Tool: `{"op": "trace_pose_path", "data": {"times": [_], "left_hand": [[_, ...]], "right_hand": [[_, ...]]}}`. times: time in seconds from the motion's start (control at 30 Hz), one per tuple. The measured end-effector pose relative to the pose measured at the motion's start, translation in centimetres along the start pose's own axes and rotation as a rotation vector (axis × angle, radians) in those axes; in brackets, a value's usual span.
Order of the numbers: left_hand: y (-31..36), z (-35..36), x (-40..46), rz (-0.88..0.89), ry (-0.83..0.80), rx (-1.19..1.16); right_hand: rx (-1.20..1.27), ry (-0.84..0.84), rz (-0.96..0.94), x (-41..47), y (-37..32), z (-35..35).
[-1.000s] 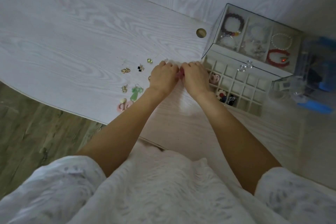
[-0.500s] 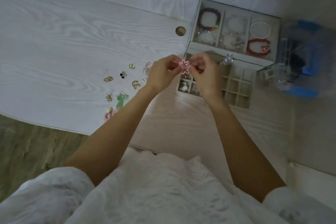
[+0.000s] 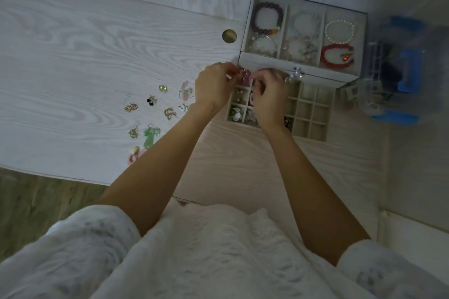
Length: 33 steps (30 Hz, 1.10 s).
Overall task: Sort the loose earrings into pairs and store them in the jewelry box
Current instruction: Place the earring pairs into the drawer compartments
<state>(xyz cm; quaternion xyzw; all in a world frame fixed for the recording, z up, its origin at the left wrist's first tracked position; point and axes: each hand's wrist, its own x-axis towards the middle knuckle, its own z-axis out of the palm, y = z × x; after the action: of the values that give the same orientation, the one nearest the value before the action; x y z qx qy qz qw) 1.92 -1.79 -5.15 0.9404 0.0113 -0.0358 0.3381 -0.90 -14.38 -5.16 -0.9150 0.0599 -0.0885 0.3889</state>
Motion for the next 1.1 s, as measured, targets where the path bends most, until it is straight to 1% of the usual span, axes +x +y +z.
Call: {"op": "trace_pose_path", "data": {"times": [0.07,0.17,0.37,0.47,0.67,0.83,1.0,1.1], "left_hand": [[-0.4,0.0,-0.2,0.032,0.037,-0.001],[-1.2,0.4,-0.6,0.152,0.102,0.044],[-1.9,0.9,-0.8,0.378,0.173,0.296],[-1.5,1.1,-0.5,0.439,0.185,0.394],[-1.1,0.7,-0.4,0.432,0.194,0.381],[-0.9,0.9,-0.1,0.414,0.125,0.422],[-0.6,0.5,0.2,0.397,0.076,0.419],[-0.4,0.3,0.3,0.408,0.071,0.405]], "right_hand": [[-0.048,-0.026,-0.021,-0.3,0.1,-0.2],[-0.141,-0.086,-0.076,-0.4,0.3,-0.3],[-0.419,-0.175,-0.195,0.3,0.0,0.1],[-0.475,-0.201,-0.216,0.2,0.4,0.0],[-0.432,-0.113,-0.207,-0.4,0.7,-0.3],[-0.49,-0.209,-0.155,0.1,0.7,0.2],[-0.441,-0.19,-0.099,0.2,0.4,0.5],[-0.39,-0.17,-0.14,0.0,0.5,0.5]]}}
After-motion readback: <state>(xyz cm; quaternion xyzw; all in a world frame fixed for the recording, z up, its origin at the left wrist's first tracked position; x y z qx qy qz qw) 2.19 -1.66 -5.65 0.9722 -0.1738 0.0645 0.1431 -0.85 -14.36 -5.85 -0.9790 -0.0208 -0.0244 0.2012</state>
